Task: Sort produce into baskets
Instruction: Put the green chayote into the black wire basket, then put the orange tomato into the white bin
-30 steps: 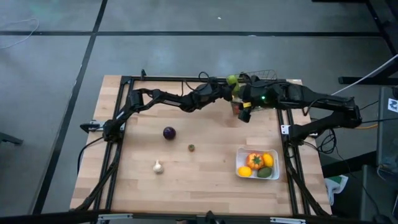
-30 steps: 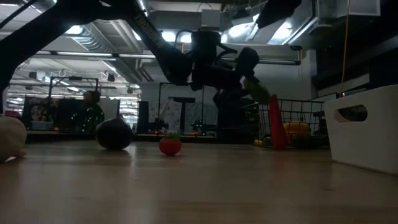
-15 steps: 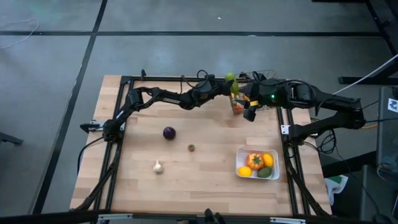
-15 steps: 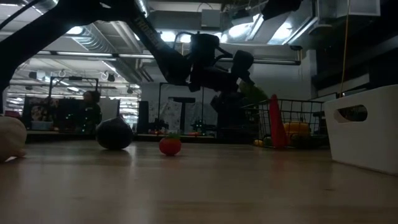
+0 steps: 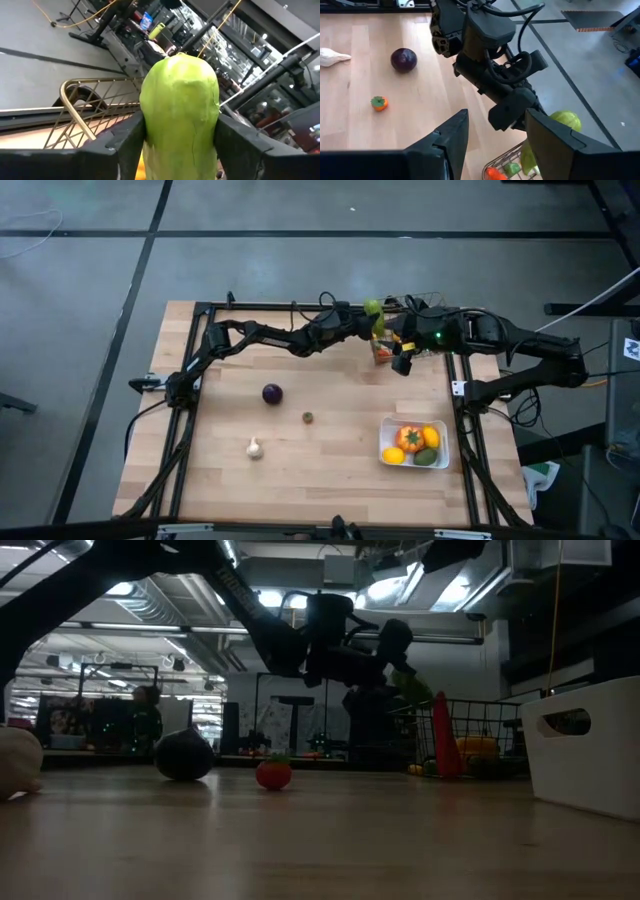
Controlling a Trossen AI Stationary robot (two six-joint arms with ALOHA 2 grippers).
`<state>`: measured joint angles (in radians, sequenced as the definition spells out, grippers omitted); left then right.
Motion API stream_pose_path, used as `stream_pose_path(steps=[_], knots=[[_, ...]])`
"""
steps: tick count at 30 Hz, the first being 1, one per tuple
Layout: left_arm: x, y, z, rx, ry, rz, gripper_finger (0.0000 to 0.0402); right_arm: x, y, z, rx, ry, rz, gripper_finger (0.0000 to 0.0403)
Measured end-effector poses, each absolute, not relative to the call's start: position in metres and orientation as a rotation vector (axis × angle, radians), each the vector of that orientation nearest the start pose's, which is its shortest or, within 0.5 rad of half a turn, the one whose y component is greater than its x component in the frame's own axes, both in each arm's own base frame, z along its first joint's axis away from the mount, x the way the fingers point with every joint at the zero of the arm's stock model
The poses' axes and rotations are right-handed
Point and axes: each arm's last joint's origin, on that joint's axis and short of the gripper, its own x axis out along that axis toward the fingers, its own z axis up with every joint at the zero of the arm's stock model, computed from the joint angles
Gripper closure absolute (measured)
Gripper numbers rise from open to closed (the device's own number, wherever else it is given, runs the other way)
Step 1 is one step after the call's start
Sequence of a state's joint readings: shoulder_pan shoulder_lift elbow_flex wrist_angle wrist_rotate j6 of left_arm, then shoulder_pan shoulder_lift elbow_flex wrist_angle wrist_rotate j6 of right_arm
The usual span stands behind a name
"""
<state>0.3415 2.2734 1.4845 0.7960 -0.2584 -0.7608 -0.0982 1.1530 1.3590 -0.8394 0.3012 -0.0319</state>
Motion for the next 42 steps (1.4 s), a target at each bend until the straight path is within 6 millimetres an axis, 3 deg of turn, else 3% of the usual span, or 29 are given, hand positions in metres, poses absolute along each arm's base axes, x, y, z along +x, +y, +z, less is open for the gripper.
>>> stream_pose_path(steps=[7,17,27,32,38,42], knots=[[0.47,0.174,0.174,-0.729,-0.232,0.567,0.0153,0.216,-0.03,0.397,-0.093,0.641,-0.37,0.021],[0.471,0.174,0.174,-0.718,-0.224,0.554,0.0139,0.215,-0.03,0.397,-0.093,0.645,-0.37,0.021],[0.469,0.181,0.175,-1.004,-0.249,0.402,0.014,0.21,-0.029,0.39,-0.074,0.734,-0.385,0.021],[0.465,0.191,0.176,-1.023,-0.175,0.254,0.014,0.21,-0.029,0.39,-0.072,0.735,-0.386,0.021],[0.458,0.199,0.194,-0.89,-0.188,0.046,0.0141,0.209,-0.029,0.389,-0.06,0.742,-0.361,0.021],[0.448,0.205,0.216,-0.794,-0.158,-0.034,0.0141,0.21,-0.028,0.389,-0.046,0.742,-0.327,0.021]])
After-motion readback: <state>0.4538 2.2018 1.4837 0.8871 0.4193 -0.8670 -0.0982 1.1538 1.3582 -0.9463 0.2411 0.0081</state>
